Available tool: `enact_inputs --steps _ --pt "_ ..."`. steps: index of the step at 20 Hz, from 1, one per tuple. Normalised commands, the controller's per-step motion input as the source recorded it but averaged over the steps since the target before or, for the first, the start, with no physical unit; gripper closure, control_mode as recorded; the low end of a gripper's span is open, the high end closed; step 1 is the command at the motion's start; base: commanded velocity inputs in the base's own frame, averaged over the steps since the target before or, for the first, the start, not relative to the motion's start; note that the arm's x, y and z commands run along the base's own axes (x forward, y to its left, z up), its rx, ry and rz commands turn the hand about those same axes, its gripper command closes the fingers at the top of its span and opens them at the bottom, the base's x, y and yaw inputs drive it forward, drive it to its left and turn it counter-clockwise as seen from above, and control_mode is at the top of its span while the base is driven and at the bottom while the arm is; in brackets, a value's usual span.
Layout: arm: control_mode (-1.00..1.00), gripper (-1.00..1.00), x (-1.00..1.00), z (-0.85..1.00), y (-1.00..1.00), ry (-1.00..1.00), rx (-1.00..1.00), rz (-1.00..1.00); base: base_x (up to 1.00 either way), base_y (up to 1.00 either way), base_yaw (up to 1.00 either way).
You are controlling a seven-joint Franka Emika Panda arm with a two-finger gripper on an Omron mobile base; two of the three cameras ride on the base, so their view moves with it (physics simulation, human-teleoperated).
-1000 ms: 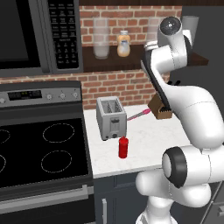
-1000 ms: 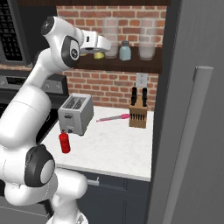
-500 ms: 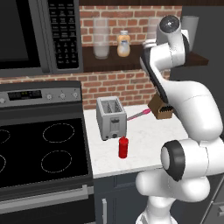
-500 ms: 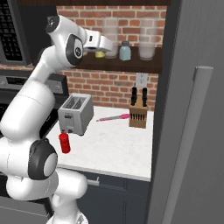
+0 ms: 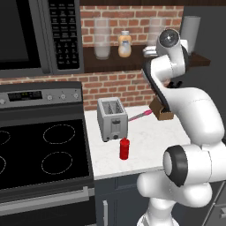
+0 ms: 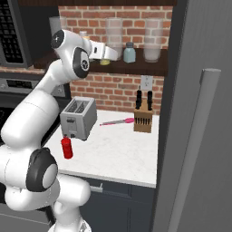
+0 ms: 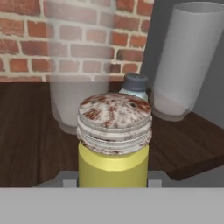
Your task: Put the shaker and condiment bottle from the counter next to their counterparts in the cabinet.
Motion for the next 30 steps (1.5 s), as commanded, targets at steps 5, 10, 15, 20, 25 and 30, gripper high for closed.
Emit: enact_inputs --steps 5,10,15,20,25,30 --pt "-1.00 1.00 0.17 -0.04 -0.23 -0.05 0.06 0.00 0.00 0.00 0.00" --pt "-1.00 1.00 0.10 0.00 -0.22 -0.04 0.05 0.00 0.00 0.00 0.00" --pt "-1.00 1.00 0.08 -0.01 -0.07 -0.04 0.02 0.00 0.00 0.00 0.00" --pt "-1.00 1.00 0.00 -0.07 0.00 -0.05 0.00 0.00 0.00 0.00 0.00" --pt "-1.00 1.00 0.08 -0.06 -0.01 -0.04 0.01 0.00 0.00 0.00 0.00" --pt "-1.00 1.00 0.16 0.00 -0.03 -0.02 0.01 0.00 0.00 0.00 0.00"
